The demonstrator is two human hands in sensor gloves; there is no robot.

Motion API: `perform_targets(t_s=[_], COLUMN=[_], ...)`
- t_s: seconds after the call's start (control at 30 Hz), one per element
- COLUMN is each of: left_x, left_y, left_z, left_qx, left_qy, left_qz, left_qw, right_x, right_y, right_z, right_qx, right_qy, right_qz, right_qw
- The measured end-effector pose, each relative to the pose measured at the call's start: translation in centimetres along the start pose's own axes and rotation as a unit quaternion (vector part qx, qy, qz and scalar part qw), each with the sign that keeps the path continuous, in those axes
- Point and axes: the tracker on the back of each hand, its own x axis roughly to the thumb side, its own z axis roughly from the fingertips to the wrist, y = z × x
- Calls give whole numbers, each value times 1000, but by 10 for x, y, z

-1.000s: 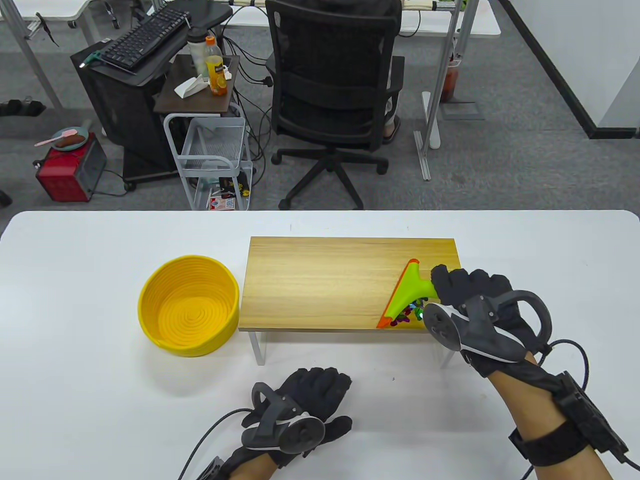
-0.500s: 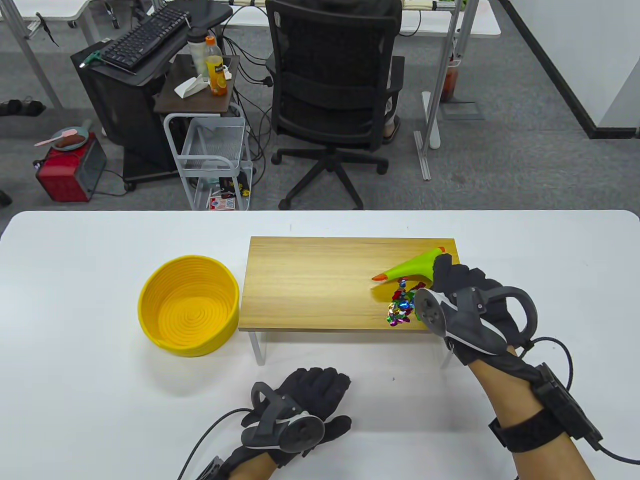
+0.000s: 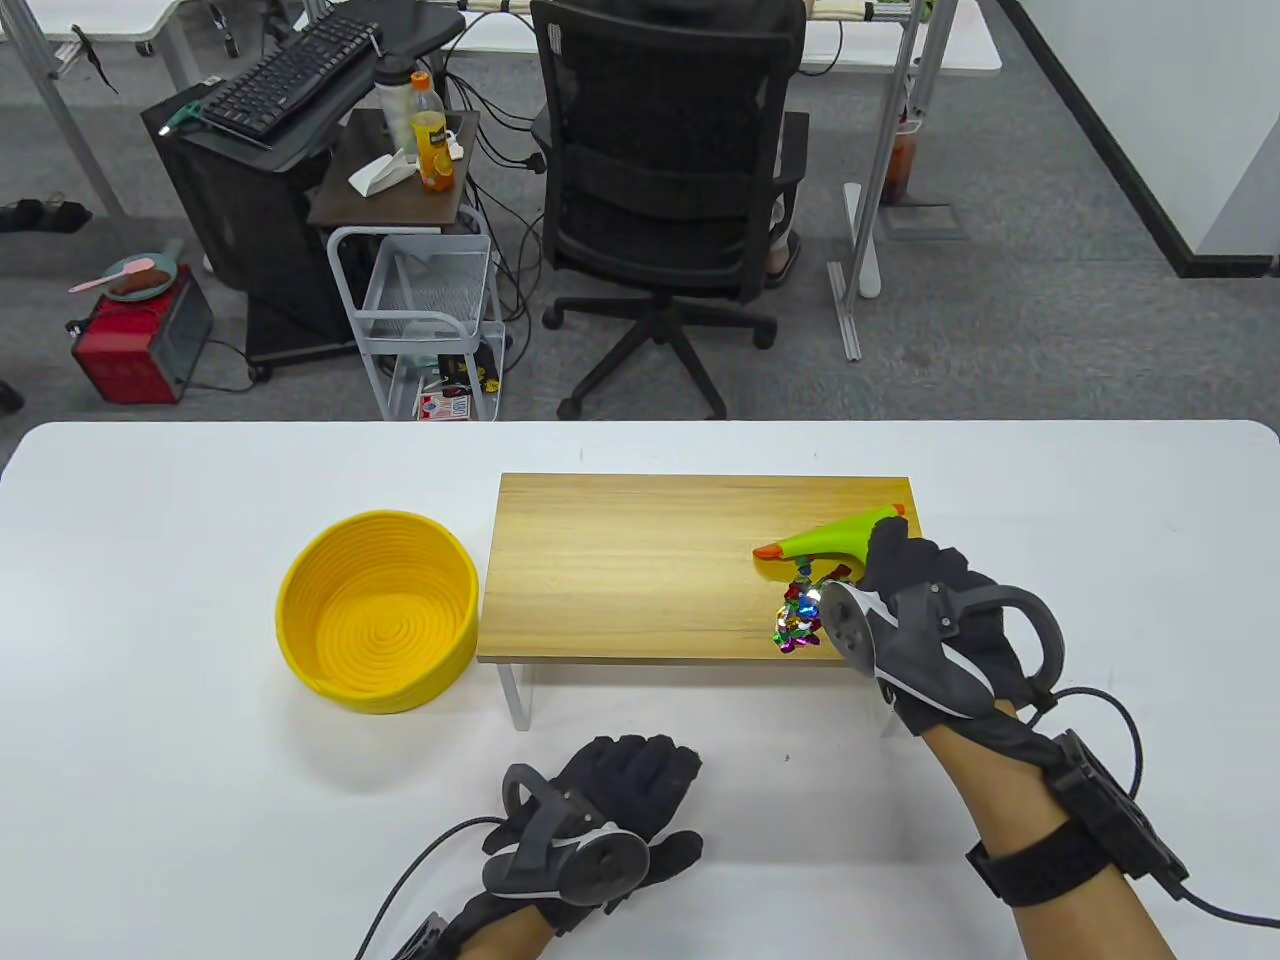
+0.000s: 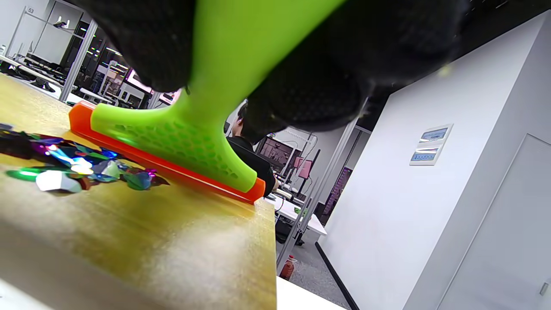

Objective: Scrape sequins from tabletop organizer into fabric basket

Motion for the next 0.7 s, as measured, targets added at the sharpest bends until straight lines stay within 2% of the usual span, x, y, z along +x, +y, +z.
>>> perform_targets(t_s=[0.7], left_x=[1], left_y=[0], left_z=[0], left_qx=[2], left_qy=[-1], left_qz=[-2], left_qw=[1000], right_x=[10], right_y=[-18], right_z=[50], right_qx=[1], right_qy=[-2], right_qz=[9], right_qw=[1000])
